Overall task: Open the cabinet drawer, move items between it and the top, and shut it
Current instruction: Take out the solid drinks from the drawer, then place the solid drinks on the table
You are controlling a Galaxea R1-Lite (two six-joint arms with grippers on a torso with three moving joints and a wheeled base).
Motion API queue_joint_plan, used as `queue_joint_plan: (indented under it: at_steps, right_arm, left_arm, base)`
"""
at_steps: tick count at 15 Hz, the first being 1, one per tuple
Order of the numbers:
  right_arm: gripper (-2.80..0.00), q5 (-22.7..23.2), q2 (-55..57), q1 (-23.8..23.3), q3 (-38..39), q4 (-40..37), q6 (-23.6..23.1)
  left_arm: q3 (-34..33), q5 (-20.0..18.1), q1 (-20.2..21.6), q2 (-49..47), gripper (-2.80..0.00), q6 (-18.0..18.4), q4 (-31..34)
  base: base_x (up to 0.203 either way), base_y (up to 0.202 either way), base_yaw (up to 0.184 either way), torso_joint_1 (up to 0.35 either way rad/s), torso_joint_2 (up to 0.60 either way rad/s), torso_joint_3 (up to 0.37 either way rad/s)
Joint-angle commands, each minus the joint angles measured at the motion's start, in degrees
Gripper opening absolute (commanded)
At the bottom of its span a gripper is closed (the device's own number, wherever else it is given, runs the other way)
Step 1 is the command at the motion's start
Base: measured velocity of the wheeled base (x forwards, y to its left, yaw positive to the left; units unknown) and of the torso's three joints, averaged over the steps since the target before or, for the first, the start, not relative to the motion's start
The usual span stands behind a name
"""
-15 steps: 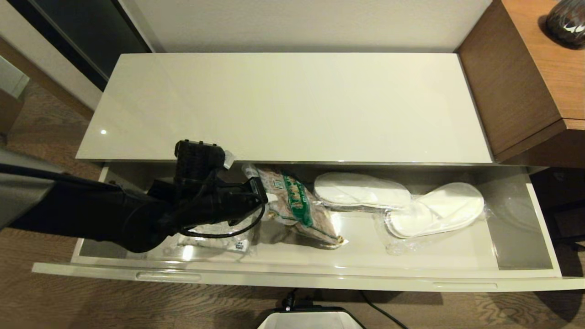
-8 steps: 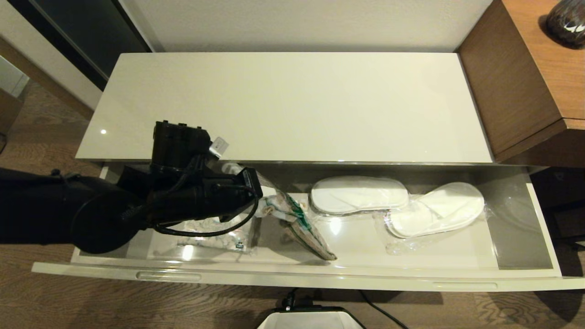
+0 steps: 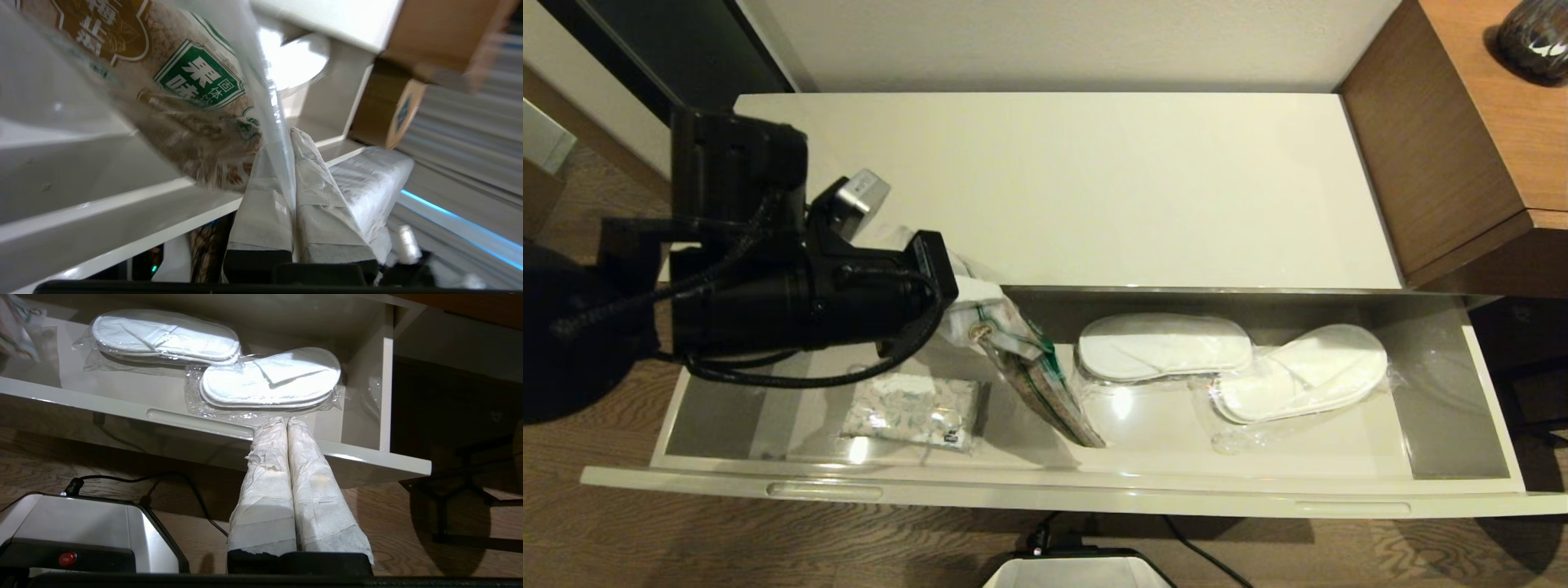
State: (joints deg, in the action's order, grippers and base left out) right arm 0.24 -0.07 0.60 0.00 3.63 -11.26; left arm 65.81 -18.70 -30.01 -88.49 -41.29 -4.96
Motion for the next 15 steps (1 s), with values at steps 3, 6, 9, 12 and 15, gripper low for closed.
queue_joint_plan:
  at_steps: [3, 6, 9, 12, 15]
  right_arm:
    - [-2.80, 0.02, -1.25, 0.02, 0.09, 0.06, -0.07]
    - [-2.80, 0.02, -1.25, 0.02, 0.09, 0.06, -0.07]
    - [-2.80, 0.02, -1.25, 0.02, 0.09, 0.06, -0.07]
    - [-2.80, 0.02, -1.25, 0.02, 0.09, -0.03, -0.07]
    - [-2.80, 0.02, -1.25, 0.02, 0.09, -0.03, -0.07]
  left_arm:
    - [15.39, 0.07, 0.23, -0.40, -2.80, 0.64, 8.99]
    - [26.26, 0.12, 1.68, -2.02, -2.80, 2.58, 15.12]
    - [38.66, -0.09, 4.39, -5.91, -2.80, 3.20, 19.95]
    - [45.64, -3.69, 7.51, -9.86, -2.80, 8.14, 20.15]
    - [45.54, -4.02, 7.59, -10.37, -2.80, 8.65, 17.71]
  base:
    - [0.000, 0.000, 0.000, 0.000, 0.00, 0.000]
    - [0.000, 0.000, 0.000, 0.000, 0.00, 0.000]
    - [0.000, 0.000, 0.000, 0.000, 0.00, 0.000]
    - [0.000, 0.000, 0.000, 0.000, 0.00, 0.000]
    - [0.000, 0.000, 0.000, 0.000, 0.00, 0.000]
